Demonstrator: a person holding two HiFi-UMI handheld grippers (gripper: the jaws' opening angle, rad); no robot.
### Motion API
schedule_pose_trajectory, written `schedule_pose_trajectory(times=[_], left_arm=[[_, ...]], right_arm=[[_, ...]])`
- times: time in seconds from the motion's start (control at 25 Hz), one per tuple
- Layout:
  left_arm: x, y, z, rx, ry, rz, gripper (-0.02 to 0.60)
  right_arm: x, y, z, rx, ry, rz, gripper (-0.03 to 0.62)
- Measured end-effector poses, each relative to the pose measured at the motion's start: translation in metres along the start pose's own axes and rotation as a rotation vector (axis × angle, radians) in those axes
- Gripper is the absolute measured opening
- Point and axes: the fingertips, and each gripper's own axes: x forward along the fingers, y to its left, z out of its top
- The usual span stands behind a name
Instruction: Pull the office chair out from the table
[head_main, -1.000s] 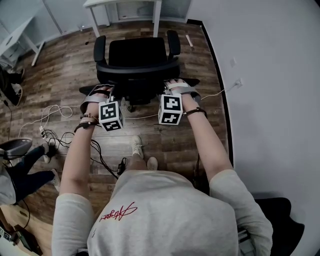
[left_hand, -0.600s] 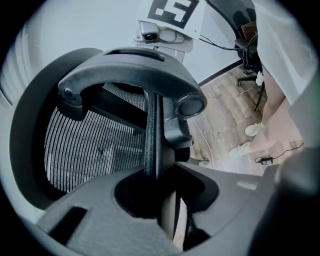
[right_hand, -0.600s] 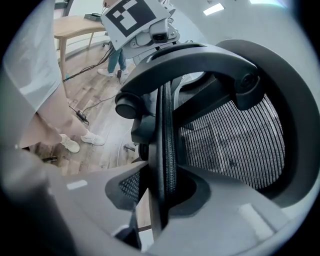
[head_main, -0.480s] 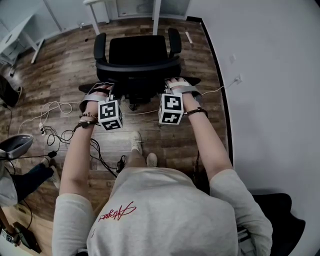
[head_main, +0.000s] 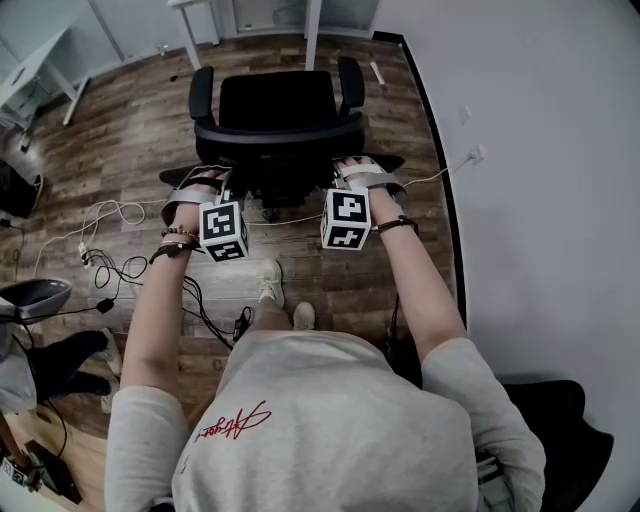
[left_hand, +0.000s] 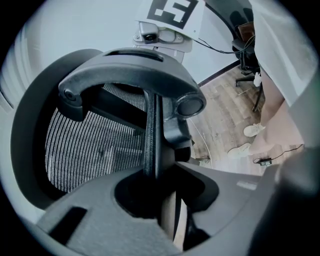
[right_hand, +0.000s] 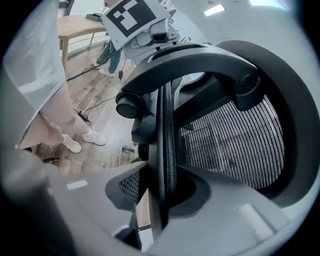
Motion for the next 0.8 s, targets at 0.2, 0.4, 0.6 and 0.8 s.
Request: schedule_pose_trajectory(times=[0.2, 0.4, 0.6, 0.8], left_arm=[[-0.0054, -0.0027, -0.0033, 0.001, -0.004, 0.001, 0.095], [-0.0083, -0.0036, -0.0026, 0.005, 0.0, 0.01, 0.096], [-0.0072, -0.003, -0.0025, 0.003, -0.002, 0.009, 0.097], [-0.008, -0.0002, -0.0043, 0.009, 0.001, 0.02, 0.1]], right_arm=[[-0.0034, 0.0024, 0.0048, -0.003, 0.006, 0.003, 0.103], [-0.0059, 0.006, 0.0057, -0.007, 0.002, -0.003, 0.103], [-0.0054, 0.0034, 0.0047, -0.011, 0.005, -0.012, 0.103], [-0.0069, 0.0019, 0.0071, -0.005, 0.004, -0.011, 0.103]])
